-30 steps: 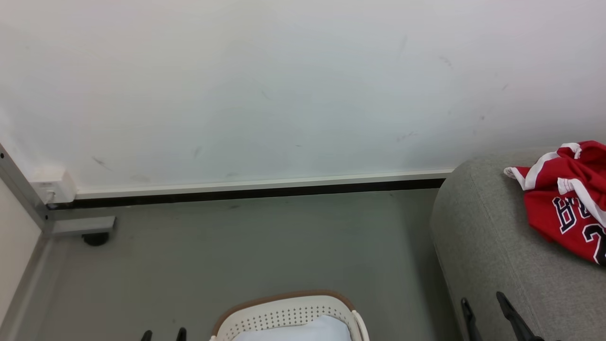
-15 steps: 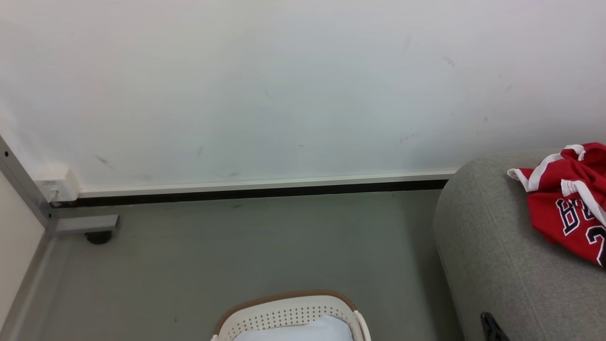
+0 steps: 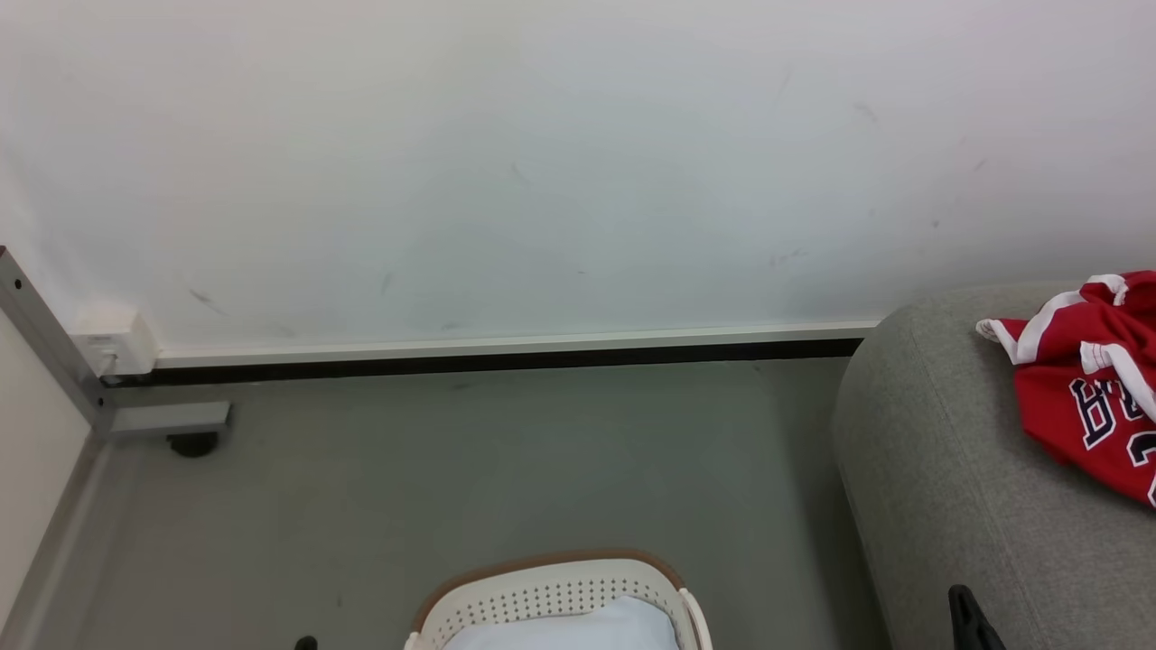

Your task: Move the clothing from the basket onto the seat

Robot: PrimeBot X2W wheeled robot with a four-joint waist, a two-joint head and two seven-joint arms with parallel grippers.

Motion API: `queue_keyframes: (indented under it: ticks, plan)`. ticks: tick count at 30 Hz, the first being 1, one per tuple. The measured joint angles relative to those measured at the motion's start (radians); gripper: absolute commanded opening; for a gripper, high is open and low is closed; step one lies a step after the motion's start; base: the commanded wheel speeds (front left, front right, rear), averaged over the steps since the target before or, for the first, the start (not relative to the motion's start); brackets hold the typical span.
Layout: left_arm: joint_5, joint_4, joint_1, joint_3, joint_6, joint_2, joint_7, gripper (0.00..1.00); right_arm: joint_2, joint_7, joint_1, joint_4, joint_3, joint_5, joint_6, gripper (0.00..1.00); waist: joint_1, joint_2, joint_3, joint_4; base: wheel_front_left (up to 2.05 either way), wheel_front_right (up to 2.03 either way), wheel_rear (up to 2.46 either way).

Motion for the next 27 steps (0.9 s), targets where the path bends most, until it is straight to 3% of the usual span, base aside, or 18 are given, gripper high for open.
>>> queue_keyframes:
  ticks: [27]
  plan:
    - [-0.366, -0.005, -0.084, 0.048, -0.008, -0.018, 0.106, 0.00, -0.011, 0.093, -0.059, -0.014, -0.036, 0.424, 0.000, 0.00, 0.0000, 0.0000, 0.016, 0.018, 0.00, 0.00, 0.00]
